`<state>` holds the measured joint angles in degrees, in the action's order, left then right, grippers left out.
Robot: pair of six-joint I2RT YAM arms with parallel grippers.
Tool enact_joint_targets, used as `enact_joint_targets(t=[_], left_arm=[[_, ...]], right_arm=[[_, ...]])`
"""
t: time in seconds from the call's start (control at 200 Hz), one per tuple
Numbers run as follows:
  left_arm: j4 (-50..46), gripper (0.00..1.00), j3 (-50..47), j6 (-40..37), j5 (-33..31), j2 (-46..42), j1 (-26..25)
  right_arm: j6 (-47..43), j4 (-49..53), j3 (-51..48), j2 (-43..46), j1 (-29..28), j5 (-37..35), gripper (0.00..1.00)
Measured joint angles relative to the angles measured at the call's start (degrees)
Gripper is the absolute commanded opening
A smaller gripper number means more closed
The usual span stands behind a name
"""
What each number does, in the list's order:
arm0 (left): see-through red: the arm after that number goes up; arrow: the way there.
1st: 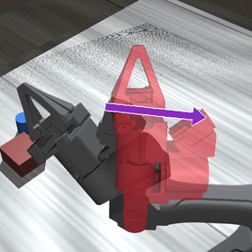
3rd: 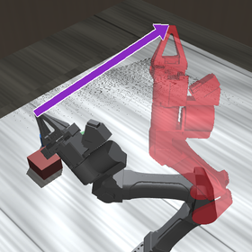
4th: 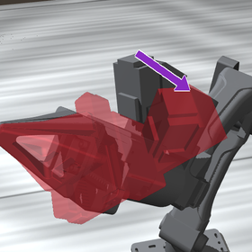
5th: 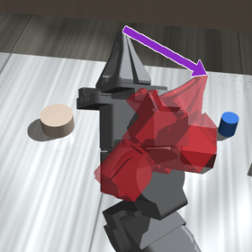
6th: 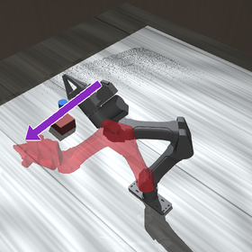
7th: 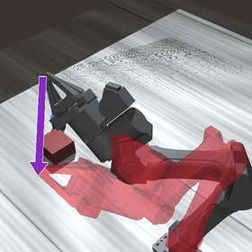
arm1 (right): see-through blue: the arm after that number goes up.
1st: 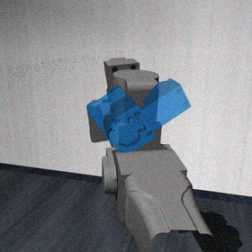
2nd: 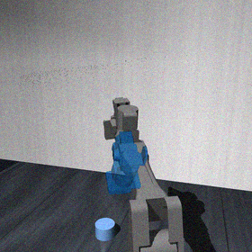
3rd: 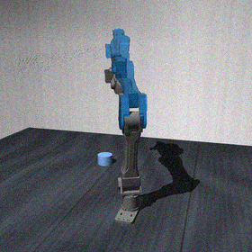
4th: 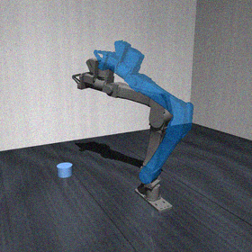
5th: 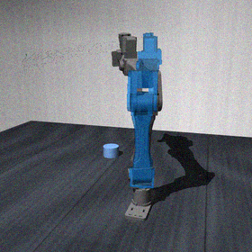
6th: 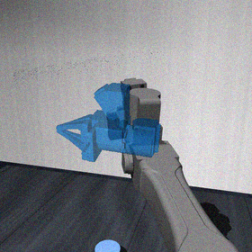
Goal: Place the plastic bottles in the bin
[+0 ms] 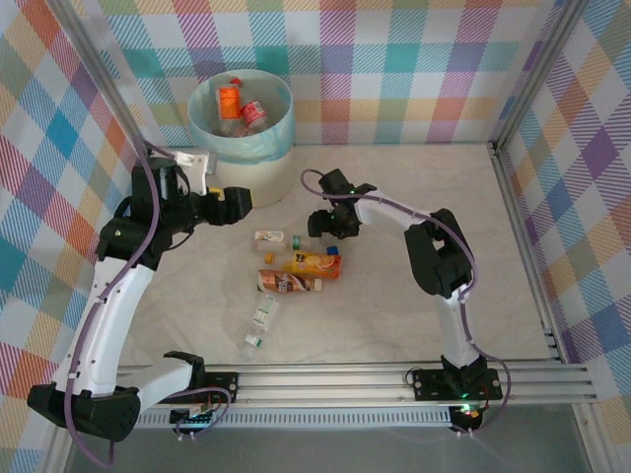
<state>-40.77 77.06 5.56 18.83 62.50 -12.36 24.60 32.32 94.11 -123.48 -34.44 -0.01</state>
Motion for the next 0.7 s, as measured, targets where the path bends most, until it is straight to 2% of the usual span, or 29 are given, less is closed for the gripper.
enact_joint_targets(t=[0.16, 0.345, 0.605, 0.7], left_arm=[[0.0, 0.82, -0.2, 0.6, -0.7, 0.0, 0.0], [0.2, 0.82, 0.0, 2.4, -1.0, 0.1, 0.0], [3.8, 0.85, 1.7, 7.1, 3.2, 2.3, 0.0], [5.6, 0.86, 2.6, 8.8, 4.7, 3.8, -0.8]], right_arm=[[-0.2, -1.0, -1.6, 0.1, 0.3, 0.0, 0.60], [-1.7, -2.8, -6.6, 4.2, 0.3, -1.1, 0.54], [-6.1, -7.5, -14.9, 21.4, 0.3, -1.4, 0.48], [-8.0, -11.3, -17.7, 28.5, 0.3, 0.7, 0.47]])
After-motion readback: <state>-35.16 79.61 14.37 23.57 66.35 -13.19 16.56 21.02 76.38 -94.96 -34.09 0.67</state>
